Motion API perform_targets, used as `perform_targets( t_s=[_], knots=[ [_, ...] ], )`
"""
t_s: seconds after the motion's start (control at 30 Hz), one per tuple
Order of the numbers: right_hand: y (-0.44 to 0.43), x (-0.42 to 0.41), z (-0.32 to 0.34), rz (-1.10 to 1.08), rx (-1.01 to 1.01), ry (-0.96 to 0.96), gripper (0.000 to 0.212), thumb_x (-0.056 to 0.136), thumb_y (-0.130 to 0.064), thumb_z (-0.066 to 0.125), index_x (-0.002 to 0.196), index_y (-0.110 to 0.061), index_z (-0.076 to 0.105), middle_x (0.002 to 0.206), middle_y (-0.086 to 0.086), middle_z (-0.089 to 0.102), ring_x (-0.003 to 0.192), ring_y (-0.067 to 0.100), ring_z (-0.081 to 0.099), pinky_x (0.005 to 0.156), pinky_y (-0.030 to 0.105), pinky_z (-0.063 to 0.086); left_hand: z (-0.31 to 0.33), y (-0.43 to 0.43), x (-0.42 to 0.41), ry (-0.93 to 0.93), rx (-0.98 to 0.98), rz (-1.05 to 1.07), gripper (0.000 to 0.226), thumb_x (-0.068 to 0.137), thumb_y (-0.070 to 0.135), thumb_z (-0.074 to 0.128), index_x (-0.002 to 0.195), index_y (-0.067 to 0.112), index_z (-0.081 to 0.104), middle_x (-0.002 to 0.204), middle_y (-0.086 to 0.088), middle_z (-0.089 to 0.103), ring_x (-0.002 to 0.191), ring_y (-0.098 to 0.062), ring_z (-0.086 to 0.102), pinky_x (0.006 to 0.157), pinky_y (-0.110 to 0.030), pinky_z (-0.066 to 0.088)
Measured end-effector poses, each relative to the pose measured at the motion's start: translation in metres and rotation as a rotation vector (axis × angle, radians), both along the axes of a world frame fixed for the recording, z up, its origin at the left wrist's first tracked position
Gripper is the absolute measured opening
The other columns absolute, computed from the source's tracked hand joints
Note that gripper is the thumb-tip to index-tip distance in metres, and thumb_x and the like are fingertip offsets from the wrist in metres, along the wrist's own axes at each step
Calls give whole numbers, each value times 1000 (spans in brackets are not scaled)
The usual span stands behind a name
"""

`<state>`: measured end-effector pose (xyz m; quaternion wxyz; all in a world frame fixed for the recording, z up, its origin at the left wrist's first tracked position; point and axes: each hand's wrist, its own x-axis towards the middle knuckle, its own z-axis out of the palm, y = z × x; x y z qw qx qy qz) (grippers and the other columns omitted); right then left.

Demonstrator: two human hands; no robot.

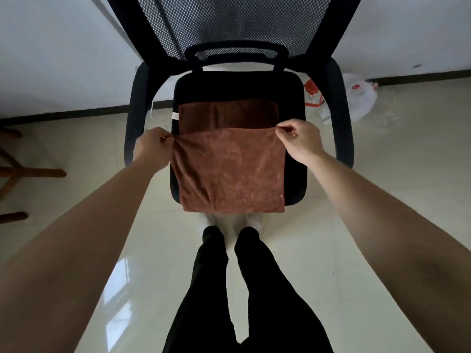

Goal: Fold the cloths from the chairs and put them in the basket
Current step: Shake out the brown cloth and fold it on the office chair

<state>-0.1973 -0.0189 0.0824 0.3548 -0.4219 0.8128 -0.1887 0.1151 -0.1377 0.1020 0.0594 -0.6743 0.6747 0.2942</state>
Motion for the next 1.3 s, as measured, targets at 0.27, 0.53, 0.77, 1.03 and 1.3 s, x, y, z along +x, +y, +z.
perform_targets(
  t_s=[0.27,0.53,0.77,1.03,1.3],
  knots=[
    [-66,-23,-84,-94,-21,167,29,95,-40,58,117,-25,70,111,-3,73,99,15,68,87,27,52,-94,-72,-23,-12,-103,52,31,98,21,40,119,9,60,113,-17,64,107,-37,58,80,-37,42],
    [-114,-29,-129,-73,-3,351,32,98,-41,53,123,-25,65,115,0,71,103,22,66,80,28,47,-159,-124,-32,99,-198,-29,49,84,31,32,109,1,60,109,-25,63,103,-42,59,83,-43,46],
    [-129,-29,-157,23,72,464,39,99,-43,49,128,-19,59,125,13,61,110,33,61,81,35,49,-185,-133,-25,20,-156,27,47,84,39,36,114,12,59,118,-21,56,112,-41,52,93,-48,47],
    [-132,-28,-143,407,216,554,60,88,-32,64,143,-16,45,139,18,46,127,40,43,105,50,38,-174,-118,-30,-117,-190,-428,56,82,29,49,136,13,47,137,-17,48,123,-42,41,98,-53,41],
    [-151,-32,-117,347,317,282,48,83,-14,68,131,-18,60,135,8,57,122,27,54,97,28,44,-162,-133,-41,-134,-159,-440,28,84,23,63,105,4,66,107,-27,58,100,-46,59,81,-48,49]
  ],
)
